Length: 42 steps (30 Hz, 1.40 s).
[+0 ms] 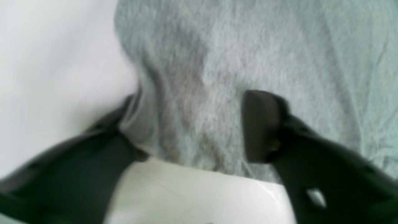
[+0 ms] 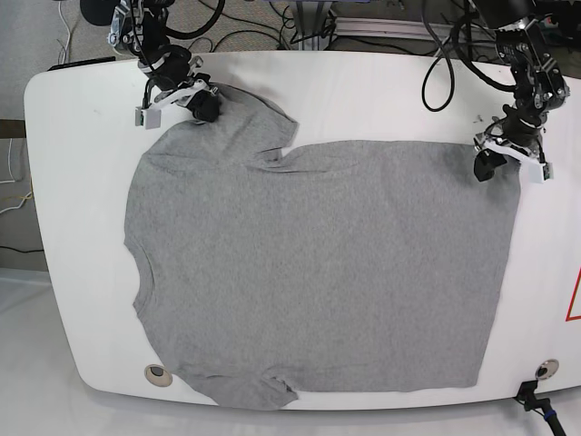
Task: Fold the T-shirt properly
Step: 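Drag the shirt toward the arms with both grippers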
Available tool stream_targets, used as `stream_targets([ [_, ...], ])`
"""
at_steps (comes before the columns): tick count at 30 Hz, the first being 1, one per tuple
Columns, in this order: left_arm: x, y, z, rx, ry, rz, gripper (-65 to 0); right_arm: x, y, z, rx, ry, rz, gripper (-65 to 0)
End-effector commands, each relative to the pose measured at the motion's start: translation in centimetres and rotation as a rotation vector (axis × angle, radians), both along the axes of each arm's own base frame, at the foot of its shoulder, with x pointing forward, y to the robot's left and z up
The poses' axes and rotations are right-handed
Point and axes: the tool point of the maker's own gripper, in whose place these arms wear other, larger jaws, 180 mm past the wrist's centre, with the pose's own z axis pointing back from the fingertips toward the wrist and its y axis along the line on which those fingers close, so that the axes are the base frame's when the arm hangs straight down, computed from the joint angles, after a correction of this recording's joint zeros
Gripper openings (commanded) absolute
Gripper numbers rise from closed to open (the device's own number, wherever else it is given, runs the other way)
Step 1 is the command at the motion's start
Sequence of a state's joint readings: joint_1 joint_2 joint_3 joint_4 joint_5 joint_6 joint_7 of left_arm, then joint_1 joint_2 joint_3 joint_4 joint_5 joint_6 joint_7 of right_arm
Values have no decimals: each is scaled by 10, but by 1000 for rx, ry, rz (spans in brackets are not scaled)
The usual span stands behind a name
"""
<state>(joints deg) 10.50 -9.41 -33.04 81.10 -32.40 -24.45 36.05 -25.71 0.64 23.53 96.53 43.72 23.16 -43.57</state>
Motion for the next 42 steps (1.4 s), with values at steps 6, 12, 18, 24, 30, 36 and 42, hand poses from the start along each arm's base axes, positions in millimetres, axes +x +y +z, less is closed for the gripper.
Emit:
stream_targets([
  [6,7,5,11,15,-35,0,-556,4,-2,7,-2,-33,2,-650],
  [12,7,8,13,18,-39,6,-559,4,-2,7,-2,-33,1,-650],
  [18,8,11,14,25,-42,7,-650,4,-2,7,-2,-33,1,-650],
  [24,8,17,18,42,-44,5,-650,4,-3,7,-4,-33,1,-650],
  [30,5,29,33,72,-75,33,-650,2,-4,7,-8,-31,4,-650],
  [36,-6,26,36,94,-44,5,-650,-3,-9,16,-42,-44,24,-650],
  [42,-20,23,39,122,-33,-12,-650,-10,-12,33,-86,-72,47,-650],
])
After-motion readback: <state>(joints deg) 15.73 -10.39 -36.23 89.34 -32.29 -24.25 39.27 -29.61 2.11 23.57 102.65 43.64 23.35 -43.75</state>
